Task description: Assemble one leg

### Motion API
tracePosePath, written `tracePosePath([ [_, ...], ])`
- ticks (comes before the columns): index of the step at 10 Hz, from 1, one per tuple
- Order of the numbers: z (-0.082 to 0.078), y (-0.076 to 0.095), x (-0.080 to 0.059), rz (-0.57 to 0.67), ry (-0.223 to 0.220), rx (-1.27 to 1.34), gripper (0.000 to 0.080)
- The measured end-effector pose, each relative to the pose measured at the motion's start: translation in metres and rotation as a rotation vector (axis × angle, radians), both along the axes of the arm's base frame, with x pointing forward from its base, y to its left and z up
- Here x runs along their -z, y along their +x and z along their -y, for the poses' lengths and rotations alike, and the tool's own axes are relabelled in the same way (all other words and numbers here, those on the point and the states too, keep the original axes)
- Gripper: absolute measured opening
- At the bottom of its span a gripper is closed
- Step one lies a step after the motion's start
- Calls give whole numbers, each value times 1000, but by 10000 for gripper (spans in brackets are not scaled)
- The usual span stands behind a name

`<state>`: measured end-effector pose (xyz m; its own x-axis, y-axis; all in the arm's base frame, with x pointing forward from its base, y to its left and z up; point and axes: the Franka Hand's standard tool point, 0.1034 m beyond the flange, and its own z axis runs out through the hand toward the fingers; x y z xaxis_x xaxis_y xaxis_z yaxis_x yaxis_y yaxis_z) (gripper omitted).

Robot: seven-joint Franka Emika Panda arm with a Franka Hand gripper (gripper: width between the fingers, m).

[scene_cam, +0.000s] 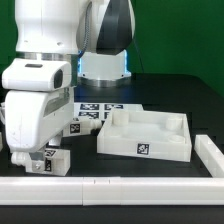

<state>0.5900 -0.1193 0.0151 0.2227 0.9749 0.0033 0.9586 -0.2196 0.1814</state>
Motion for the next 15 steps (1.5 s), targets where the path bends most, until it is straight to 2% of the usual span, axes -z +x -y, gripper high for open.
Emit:
tracePosePath([
  [1, -13, 6, -10, 18, 11, 53, 616],
  [2, -30, 6, -22, 40, 26, 119, 616],
  [3, -46, -3, -30, 52, 43, 179, 643],
  [5, -65, -15, -42, 12, 77, 383, 648],
  [6, -73, -16, -54, -46, 70, 480, 649],
  [7, -74, -12, -58, -36, 70, 466, 649],
  [10, -75, -13, -55, -41, 72, 486, 649],
  [11, -86, -17, -54, -40, 89, 610, 649],
  [13, -113, -34, -62, -25, 134, 893, 649],
  [14, -120, -34, -65, -31, 131, 913, 649],
  [15, -119, -34, -65, -30, 130, 893, 649],
])
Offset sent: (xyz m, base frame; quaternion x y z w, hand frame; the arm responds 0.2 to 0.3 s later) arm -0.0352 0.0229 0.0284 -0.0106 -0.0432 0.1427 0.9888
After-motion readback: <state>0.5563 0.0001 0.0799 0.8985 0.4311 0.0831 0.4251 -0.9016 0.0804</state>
